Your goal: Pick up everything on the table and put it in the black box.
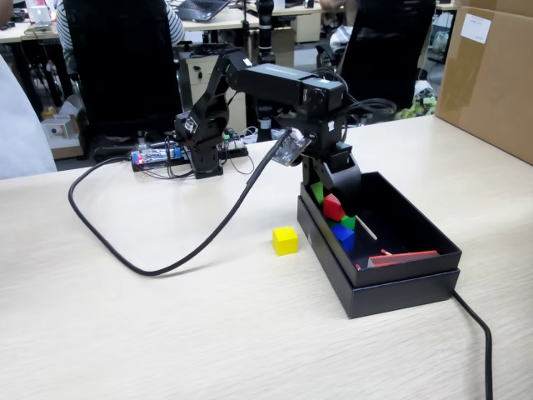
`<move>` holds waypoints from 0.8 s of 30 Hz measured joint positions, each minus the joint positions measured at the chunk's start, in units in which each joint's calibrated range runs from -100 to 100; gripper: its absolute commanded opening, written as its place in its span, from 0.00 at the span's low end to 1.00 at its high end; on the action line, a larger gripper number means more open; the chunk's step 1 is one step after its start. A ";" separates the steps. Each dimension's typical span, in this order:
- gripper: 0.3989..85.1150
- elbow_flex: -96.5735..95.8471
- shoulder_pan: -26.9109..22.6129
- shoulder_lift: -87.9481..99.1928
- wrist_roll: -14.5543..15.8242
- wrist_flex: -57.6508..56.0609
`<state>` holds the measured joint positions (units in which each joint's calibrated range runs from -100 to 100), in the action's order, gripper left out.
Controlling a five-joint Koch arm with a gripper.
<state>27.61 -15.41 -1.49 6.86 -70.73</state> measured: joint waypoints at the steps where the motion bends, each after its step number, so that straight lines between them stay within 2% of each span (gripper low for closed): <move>1: 0.49 -1.00 0.10 3.62 0.00 -0.08; 5: 0.50 -3.83 1.71 20.58 -0.05 -0.23; 6: 0.55 -5.75 2.34 24.34 -0.05 -0.23; 7: 0.56 -8.22 3.27 30.29 0.00 -0.39; 14: 0.58 -24.74 6.59 46.08 -0.20 -0.31; 20: 0.58 -28.21 7.77 45.31 -0.05 -0.31; 24: 0.58 -24.01 8.45 34.17 0.10 -0.23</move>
<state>3.61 -6.96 32.69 6.96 -70.96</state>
